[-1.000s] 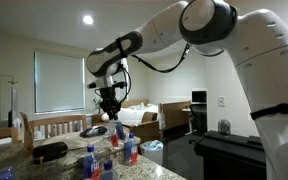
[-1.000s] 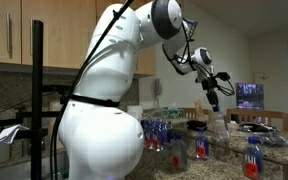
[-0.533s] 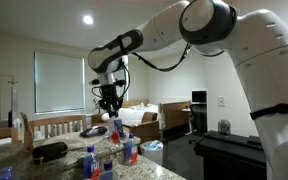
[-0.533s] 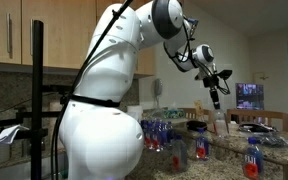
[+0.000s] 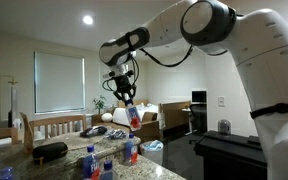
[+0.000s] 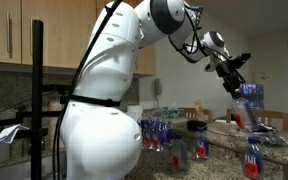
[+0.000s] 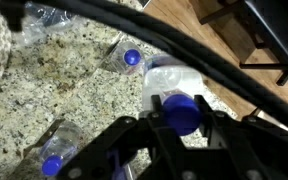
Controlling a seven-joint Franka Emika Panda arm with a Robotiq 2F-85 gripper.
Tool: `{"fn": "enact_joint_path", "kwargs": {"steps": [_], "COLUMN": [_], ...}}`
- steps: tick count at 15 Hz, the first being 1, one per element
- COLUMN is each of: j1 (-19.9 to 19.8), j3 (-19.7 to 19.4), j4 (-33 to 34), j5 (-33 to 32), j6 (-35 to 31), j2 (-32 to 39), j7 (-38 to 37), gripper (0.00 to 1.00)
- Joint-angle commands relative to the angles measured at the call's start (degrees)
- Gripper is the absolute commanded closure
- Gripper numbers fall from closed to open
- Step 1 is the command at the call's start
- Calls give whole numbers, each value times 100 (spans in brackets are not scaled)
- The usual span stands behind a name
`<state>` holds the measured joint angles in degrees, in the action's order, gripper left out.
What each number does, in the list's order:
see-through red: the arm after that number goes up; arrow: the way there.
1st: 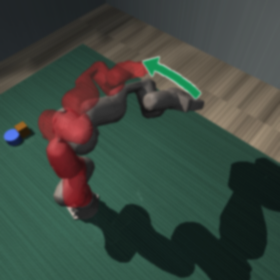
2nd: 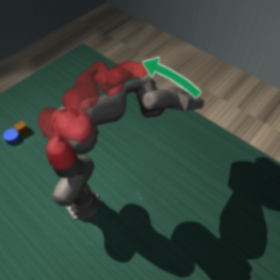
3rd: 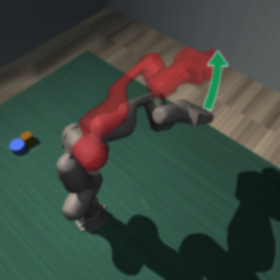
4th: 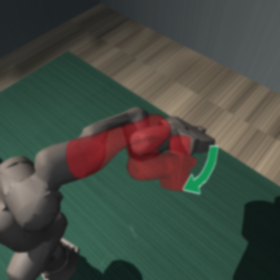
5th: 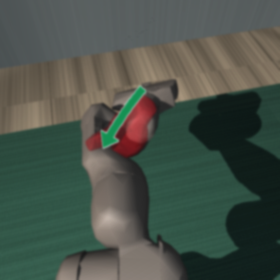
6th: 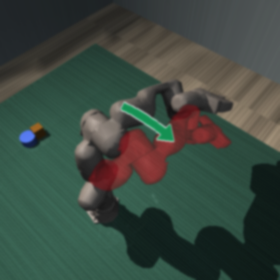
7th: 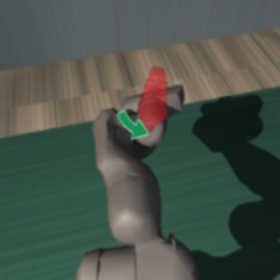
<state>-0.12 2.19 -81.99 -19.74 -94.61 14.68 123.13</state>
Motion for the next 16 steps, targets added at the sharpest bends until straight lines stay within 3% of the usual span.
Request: {"fn": "enact_joint_path", "kwargs": {"steps": [1,2,7,10,11,12,14,15,16], "j1": [25,-46,-52,-185,-881,-804,-1301,-926,-493], "j3": [-5,88,195,144,1266,1458,2375,1690,1320], "j4": [26,141,101,216,-9,-166,72,35,50], "j5": [0,184,626,709,380,289,157,337,497], "j6": [22,131,-7,-29,-194,-331,-265,-124,-141], "j2": [17,90,143,168,140,148,490,293,313], "j7": [4,854,2081,3186,2920,2703,2659,2635,2667], "gripper": [87,86,86,87,87,87,87,87,65]}}
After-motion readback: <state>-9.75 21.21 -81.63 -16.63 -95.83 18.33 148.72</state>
